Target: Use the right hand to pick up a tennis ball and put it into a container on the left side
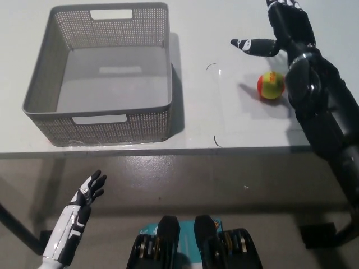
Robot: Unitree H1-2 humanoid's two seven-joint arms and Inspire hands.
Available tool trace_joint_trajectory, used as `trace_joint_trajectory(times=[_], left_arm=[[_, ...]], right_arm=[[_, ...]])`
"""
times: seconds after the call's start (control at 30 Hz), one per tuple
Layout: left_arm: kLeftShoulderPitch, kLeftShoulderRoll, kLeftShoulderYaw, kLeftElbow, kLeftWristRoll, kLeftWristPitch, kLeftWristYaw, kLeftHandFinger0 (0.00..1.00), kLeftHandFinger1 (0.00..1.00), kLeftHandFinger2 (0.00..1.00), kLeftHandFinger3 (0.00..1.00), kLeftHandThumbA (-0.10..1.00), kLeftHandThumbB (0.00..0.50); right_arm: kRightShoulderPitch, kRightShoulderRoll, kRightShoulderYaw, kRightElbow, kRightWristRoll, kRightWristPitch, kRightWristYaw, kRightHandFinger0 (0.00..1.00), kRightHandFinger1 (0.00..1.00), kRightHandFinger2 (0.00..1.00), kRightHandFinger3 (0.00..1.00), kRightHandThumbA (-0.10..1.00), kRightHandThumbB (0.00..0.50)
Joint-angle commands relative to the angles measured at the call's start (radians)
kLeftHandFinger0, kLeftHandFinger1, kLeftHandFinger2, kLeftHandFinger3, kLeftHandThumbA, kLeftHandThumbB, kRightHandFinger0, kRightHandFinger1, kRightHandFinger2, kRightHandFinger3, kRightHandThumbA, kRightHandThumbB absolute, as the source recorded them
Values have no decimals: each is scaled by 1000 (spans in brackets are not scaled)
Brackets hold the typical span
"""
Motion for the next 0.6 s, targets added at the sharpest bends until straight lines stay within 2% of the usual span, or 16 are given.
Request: trace_joint_trajectory(times=[0.0,0.17,0.33,0.4,0.57], left_arm=[[9,10,16,-7,-3,-61,4,1000,1000,1000,1000,1000,258],[15,9,24,-4,-8,-72,3,1000,1000,1000,1000,1000,268],[27,10,42,-10,-2,-76,9,1000,1000,1000,1000,1000,265],[28,14,46,-8,-8,-83,5,1000,1000,1000,1000,1000,261],[35,12,53,-13,-16,-83,4,1000,1000,1000,1000,1000,279]], right_arm=[[-139,22,23,117,4,22,-15,1000,1000,1000,1000,907,485],[-179,28,41,225,12,31,-11,1000,1000,1000,1000,916,484],[-223,50,52,344,32,8,-37,1000,1000,1000,1000,865,475],[-232,55,53,374,38,-9,-50,1000,1000,1000,1000,852,493],[-237,60,68,424,43,-21,-54,1000,1000,1000,1000,884,487]])
